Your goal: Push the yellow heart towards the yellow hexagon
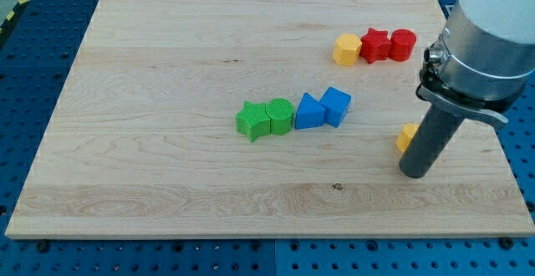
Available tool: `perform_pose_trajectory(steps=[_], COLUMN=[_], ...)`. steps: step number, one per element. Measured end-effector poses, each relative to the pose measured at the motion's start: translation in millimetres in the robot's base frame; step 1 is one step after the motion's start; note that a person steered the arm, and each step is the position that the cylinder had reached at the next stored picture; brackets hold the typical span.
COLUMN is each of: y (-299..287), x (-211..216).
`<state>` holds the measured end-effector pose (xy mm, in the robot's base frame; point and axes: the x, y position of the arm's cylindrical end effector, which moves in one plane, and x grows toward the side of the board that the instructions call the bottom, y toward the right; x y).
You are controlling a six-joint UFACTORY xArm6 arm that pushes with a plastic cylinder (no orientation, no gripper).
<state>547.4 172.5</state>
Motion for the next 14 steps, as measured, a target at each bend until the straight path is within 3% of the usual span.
perform_pose_trajectory(steps=[1, 3, 7, 11, 14], y=[0.0, 2.1, 47.9, 33.7, 27.0], x=[-29.9, -47.8, -53.6, -41.3, -59.9])
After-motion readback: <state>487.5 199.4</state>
